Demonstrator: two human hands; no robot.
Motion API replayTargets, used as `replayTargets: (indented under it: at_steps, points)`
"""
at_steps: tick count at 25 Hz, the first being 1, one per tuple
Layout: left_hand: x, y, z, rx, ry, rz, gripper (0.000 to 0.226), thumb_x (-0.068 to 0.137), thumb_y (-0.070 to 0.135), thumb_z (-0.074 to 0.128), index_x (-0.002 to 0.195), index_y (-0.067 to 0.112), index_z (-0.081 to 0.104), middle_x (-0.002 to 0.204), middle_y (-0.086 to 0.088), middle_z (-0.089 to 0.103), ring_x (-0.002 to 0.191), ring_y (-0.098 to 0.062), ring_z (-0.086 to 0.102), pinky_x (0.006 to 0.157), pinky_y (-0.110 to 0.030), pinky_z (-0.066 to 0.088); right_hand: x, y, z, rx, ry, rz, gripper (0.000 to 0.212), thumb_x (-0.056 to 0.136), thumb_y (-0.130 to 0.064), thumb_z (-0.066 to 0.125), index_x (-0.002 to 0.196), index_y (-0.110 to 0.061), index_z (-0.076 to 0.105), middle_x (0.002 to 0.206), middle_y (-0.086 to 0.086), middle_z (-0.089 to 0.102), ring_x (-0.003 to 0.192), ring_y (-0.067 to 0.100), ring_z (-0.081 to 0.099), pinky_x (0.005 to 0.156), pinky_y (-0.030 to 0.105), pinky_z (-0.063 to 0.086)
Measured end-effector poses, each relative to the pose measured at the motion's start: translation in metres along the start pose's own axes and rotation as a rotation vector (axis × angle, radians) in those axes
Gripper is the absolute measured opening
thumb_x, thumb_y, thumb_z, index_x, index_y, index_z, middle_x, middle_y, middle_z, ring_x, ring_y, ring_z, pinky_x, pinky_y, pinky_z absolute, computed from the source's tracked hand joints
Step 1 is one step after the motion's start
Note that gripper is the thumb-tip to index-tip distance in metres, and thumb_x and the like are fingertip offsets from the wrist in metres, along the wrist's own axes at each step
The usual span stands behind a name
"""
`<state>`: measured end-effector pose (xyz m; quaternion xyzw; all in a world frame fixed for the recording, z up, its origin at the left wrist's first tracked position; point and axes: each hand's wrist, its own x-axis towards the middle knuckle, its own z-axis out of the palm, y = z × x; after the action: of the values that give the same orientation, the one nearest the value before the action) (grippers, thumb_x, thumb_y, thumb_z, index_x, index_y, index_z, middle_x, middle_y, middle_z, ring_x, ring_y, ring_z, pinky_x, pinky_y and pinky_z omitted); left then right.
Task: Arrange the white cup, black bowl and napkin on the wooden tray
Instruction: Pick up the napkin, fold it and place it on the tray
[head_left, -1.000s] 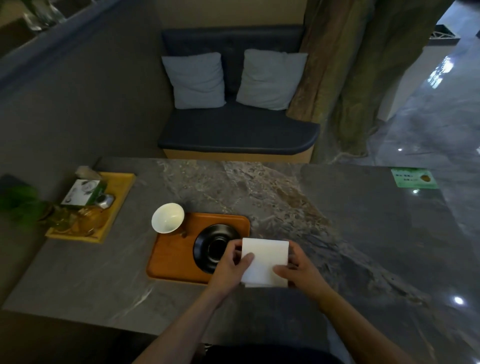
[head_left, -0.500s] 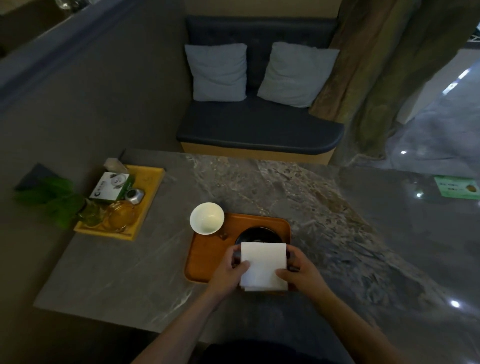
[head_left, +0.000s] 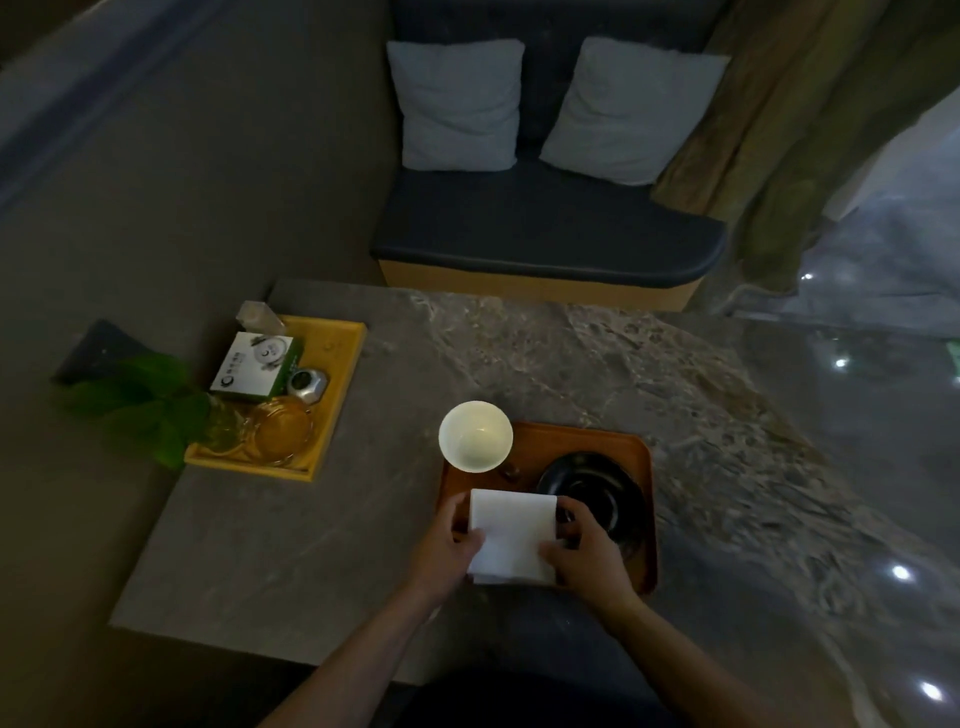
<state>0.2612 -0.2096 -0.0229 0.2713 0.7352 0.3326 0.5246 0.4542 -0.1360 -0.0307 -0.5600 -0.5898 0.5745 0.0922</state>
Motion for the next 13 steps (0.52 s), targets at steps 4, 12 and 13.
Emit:
replayTargets:
  at_steps: [4,12,13]
  points:
    - [0.007,-0.014,-0.018,0.039,0.058,-0.069,0.052,0.095,0.020,0.059,0.142,0.023,0.037,0.138,-0.005,0.052,0.115,-0.019,0.056,0.082,-0.034,0.056,0.010,-0.007,0.035,-0.071,0.047,0.034,0.058,0.089,-0.016,0.064,0.140,-0.028,0.040,0.132,-0.004,0.051,0.120,0.018,0.052,0.096,0.048,0.053]
    - [0.020,-0.017,-0.026,0.199,0.109,-0.047,0.054,0.094,0.016,0.059,0.143,0.012,0.038,0.144,-0.011,0.048,0.130,-0.025,0.048,0.105,-0.050,0.044,0.024,-0.006,0.068,-0.241,0.095,0.002,0.060,0.090,-0.023,0.062,0.144,-0.029,0.035,0.138,-0.001,0.049,0.118,0.008,0.047,0.095,0.029,0.041]
    - [0.022,-0.016,-0.026,0.224,0.108,-0.039,0.055,0.094,0.017,0.060,0.144,0.013,0.038,0.145,-0.011,0.046,0.131,-0.024,0.047,0.106,-0.049,0.044,0.025,-0.006,0.069,-0.255,0.092,0.013,0.062,0.091,-0.022,0.061,0.145,-0.028,0.033,0.140,0.000,0.048,0.121,0.010,0.047,0.097,0.030,0.042]
